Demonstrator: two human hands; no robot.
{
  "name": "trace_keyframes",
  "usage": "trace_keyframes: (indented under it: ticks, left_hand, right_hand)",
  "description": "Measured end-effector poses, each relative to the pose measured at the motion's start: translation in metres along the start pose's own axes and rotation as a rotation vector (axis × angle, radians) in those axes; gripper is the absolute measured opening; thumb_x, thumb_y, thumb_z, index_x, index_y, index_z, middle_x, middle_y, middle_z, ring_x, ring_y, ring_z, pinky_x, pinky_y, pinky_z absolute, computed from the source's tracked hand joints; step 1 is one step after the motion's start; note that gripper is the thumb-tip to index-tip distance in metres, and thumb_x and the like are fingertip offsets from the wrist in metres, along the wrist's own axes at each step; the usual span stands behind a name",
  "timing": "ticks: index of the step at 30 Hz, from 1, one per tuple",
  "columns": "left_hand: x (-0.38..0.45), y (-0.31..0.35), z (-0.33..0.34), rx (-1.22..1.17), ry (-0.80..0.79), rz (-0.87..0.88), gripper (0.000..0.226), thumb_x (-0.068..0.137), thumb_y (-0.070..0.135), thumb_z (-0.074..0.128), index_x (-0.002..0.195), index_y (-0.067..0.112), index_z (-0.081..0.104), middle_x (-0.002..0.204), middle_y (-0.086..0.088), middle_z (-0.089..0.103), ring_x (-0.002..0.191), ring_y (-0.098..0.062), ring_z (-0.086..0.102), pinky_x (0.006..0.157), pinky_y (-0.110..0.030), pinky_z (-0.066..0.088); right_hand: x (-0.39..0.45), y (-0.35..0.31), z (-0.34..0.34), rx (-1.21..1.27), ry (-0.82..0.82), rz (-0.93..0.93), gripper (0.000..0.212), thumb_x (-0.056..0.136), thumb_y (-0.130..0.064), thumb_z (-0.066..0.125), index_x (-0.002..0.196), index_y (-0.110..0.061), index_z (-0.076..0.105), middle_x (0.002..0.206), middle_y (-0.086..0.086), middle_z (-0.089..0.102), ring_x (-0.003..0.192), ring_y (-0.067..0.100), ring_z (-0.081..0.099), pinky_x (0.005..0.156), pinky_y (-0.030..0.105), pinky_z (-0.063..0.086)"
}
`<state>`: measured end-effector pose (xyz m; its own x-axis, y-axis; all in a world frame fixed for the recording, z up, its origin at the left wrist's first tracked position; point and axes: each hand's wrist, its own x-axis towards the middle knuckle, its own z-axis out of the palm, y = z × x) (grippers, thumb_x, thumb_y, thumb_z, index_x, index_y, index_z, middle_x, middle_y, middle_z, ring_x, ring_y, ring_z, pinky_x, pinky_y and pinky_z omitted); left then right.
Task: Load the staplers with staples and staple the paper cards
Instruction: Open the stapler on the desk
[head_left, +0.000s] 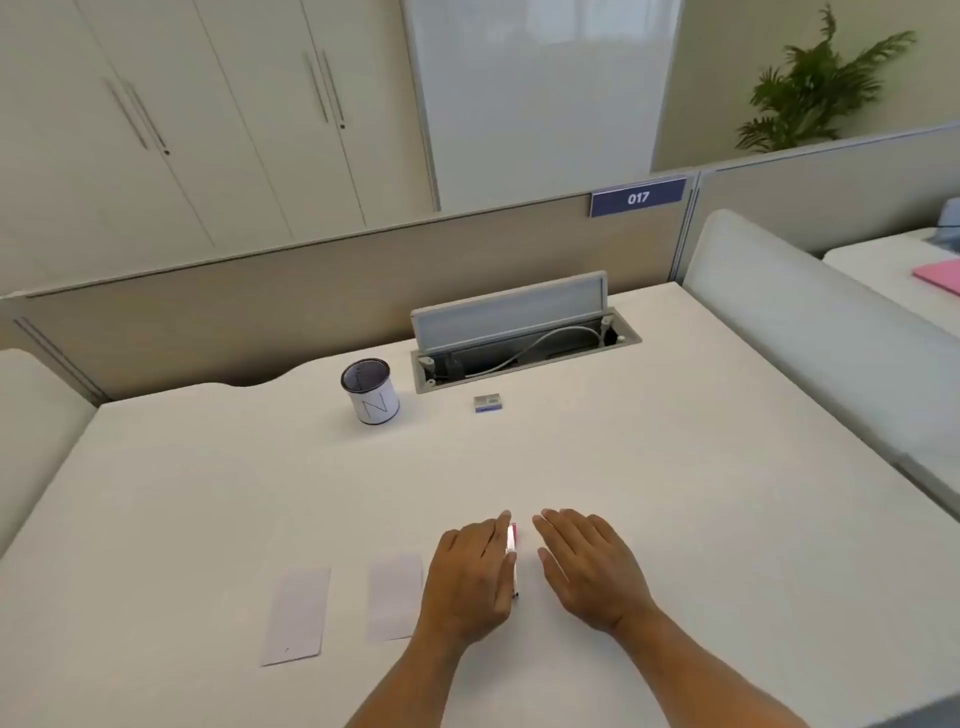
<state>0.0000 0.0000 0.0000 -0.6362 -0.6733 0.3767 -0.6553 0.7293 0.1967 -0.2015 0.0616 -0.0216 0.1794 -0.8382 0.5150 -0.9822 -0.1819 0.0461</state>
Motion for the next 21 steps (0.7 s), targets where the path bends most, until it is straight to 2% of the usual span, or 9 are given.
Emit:
trace_keyframes:
  ticks: [2, 7, 11, 15, 18, 21]
  left_hand:
    - [0.005, 0.009, 0.002, -0.077, -0.049, -0.028, 0.043, 0.094, 0.030, 0.053, 0.130, 0.010, 0.067, 0.118, -0.001, 0.073, 0.103, -0.018, 0.069, 0.085, -0.031, 0.056]
    - [0.001, 0.022, 0.023, -0.048, -0.038, -0.027, 0.029, 0.088, 0.026, 0.062, 0.111, 0.014, 0.074, 0.112, -0.002, 0.074, 0.099, -0.021, 0.070, 0.084, -0.033, 0.056]
    - [-0.008, 0.021, 0.034, -0.017, -0.026, -0.079, 0.026, 0.091, 0.026, 0.050, 0.101, 0.017, 0.073, 0.102, 0.000, 0.072, 0.087, -0.022, 0.066, 0.071, -0.031, 0.051]
    - [-0.013, 0.019, 0.038, -0.005, -0.032, -0.095, 0.025, 0.092, 0.026, 0.048, 0.093, 0.016, 0.071, 0.096, -0.002, 0.068, 0.079, -0.023, 0.063, 0.064, -0.032, 0.047]
    - [-0.015, 0.021, 0.041, -0.060, -0.060, -0.162, 0.024, 0.091, 0.026, 0.052, 0.104, 0.015, 0.070, 0.101, -0.003, 0.066, 0.078, -0.024, 0.061, 0.065, -0.032, 0.049]
    - [-0.017, 0.023, 0.043, -0.163, -0.072, -0.291, 0.047, 0.087, 0.026, 0.067, 0.132, 0.013, 0.060, 0.112, -0.002, 0.062, 0.092, -0.021, 0.062, 0.075, -0.029, 0.054]
  right_hand:
    - [-0.002, 0.003, 0.003, 0.023, -0.003, 0.035, 0.033, 0.096, -0.027, 0.059, 0.122, -0.010, 0.072, 0.118, 0.005, 0.073, 0.100, 0.028, 0.069, 0.084, 0.038, 0.057]
    - [-0.010, 0.000, 0.017, 0.031, 0.035, 0.075, 0.022, 0.096, -0.023, 0.061, 0.112, -0.013, 0.072, 0.109, 0.002, 0.071, 0.094, 0.027, 0.067, 0.085, 0.038, 0.055]
    - [-0.010, -0.008, 0.025, 0.055, 0.027, 0.180, 0.017, 0.095, -0.023, 0.062, 0.106, -0.015, 0.073, 0.105, 0.001, 0.070, 0.096, 0.028, 0.067, 0.081, 0.038, 0.054]
    - [-0.015, -0.015, 0.035, 0.071, 0.031, 0.201, 0.015, 0.095, -0.022, 0.060, 0.101, -0.016, 0.072, 0.102, 0.001, 0.070, 0.092, 0.026, 0.066, 0.077, 0.037, 0.052]
    - [-0.020, -0.017, 0.038, 0.073, 0.036, 0.211, 0.015, 0.095, -0.021, 0.058, 0.100, -0.016, 0.071, 0.101, 0.001, 0.069, 0.090, 0.026, 0.065, 0.075, 0.037, 0.052]
    - [-0.019, -0.019, 0.039, 0.085, 0.040, 0.211, 0.016, 0.095, -0.021, 0.057, 0.099, -0.016, 0.071, 0.101, 0.001, 0.069, 0.091, 0.026, 0.064, 0.075, 0.036, 0.051]
